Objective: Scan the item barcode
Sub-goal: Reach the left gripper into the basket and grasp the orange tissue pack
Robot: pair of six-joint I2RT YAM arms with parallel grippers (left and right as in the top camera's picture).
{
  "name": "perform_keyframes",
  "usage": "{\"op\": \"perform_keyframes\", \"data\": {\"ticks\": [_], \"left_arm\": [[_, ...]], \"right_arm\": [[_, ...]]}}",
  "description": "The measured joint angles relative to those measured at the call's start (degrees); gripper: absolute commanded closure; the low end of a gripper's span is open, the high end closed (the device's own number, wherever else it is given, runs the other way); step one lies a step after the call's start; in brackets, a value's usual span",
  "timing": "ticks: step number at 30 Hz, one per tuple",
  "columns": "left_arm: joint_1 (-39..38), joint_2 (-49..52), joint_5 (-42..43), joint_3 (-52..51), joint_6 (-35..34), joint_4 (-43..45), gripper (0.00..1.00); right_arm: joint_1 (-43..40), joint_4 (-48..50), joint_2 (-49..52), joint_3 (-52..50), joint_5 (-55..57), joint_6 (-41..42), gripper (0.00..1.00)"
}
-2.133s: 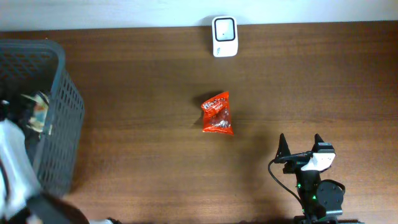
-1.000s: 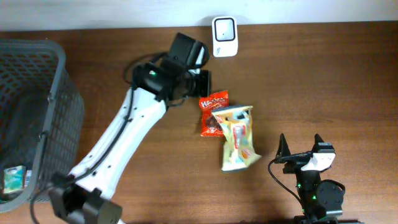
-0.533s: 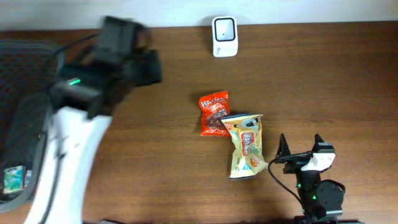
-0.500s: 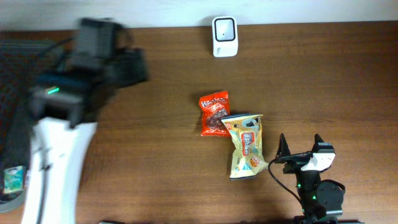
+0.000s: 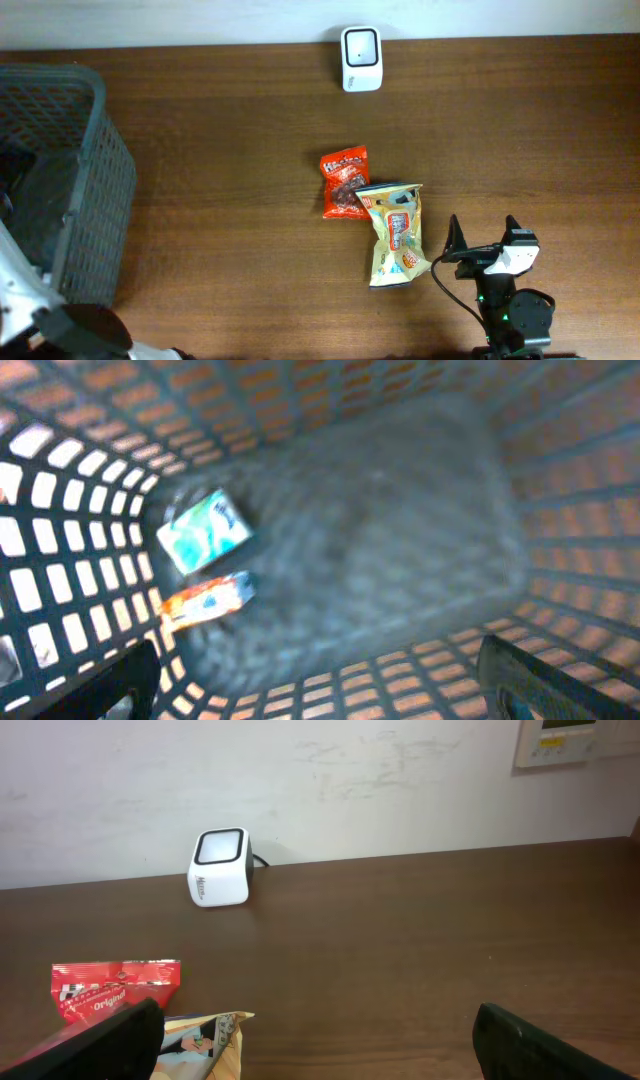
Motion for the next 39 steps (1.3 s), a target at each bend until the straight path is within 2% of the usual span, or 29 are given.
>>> {"op": "perform_keyframes", "data": {"ticks": [5,16,18,19,21,22,24,25,26,27,28,29,32,34,35,37,39], "left_arm": [[0.81,11.65,0.02,-1.49,-0.52,-2.62,0.01],[8.57,14.32,-1.95,-23.85,-2.03,13.73,0.03],[8.52,14.34,-1.9,-26.67,-2.21,16.31,0.21],[8.52,14.34,-1.92,-27.5,-2.21,16.7,0.33],[8.5,14.34,-1.84,-28.04,-2.43,16.94,0.47],[8.52,14.34,-1.31,-28.72,-2.4,17.09,0.58],[8.52,14.34,-0.31,-29.03,-2.43,16.85,0.54],[8.52,14.34,0.61,-29.07,-2.38,16.24,0.36],[8.52,14.34,0.96,-29.09,-2.4,15.47,0.23],[8.5,14.34,1.11,-29.09,-2.38,14.56,0.14],[8.52,14.32,1.68,-29.09,-2.38,13.25,0.13],[8.52,14.32,2.25,-29.07,-2.56,12.44,0.0],[8.52,14.05,5.11,-29.07,-2.4,10.67,0.01],[8.52,14.05,6.03,-29.07,-2.38,9.22,0.09],[8.52,14.05,6.21,-29.07,-2.34,9.03,0.25],[8.52,14.08,7.85,-29.09,-2.36,7.5,0.66],[8.52,14.08,8.5,-29.09,-2.36,7.1,0.96]], "right_arm": [[0.0,0.0,0.0,0.0,0.0,-0.04,0.02],[0.0,0.0,-0.02,0.0,0.0,0.0,0.02],[0.0,0.0,-0.02,0.0,0.0,0.02,0.02],[0.0,0.0,0.0,0.0,0.0,-0.02,0.02],[0.0,0.0,0.0,0.0,0.0,0.0,0.02],[0.0,0.0,0.0,0.0,0.02,-0.02,0.02],[0.0,0.0,0.0,0.0,0.0,0.02,0.02],[0.0,0.0,0.0,0.0,0.0,-0.02,0.02],[0.0,0.0,0.0,0.0,0.0,0.0,0.01],[0.0,0.0,0.0,0.0,0.0,0.0,0.02],[0.0,0.0,0.0,0.0,0.0,0.0,0.02],[0.0,0.0,0.0,0.0,0.0,0.0,0.02],[0.0,0.0,0.0,0.0,0.0,0.02,0.02],[0.0,0.0,0.0,0.0,0.0,0.02,0.01],[0.0,0.0,0.0,0.0,0.0,0.0,0.02],[0.0,0.0,-0.02,0.0,0.0,-0.04,0.02],[0.0,0.0,0.0,0.0,0.0,0.0,0.02]]}}
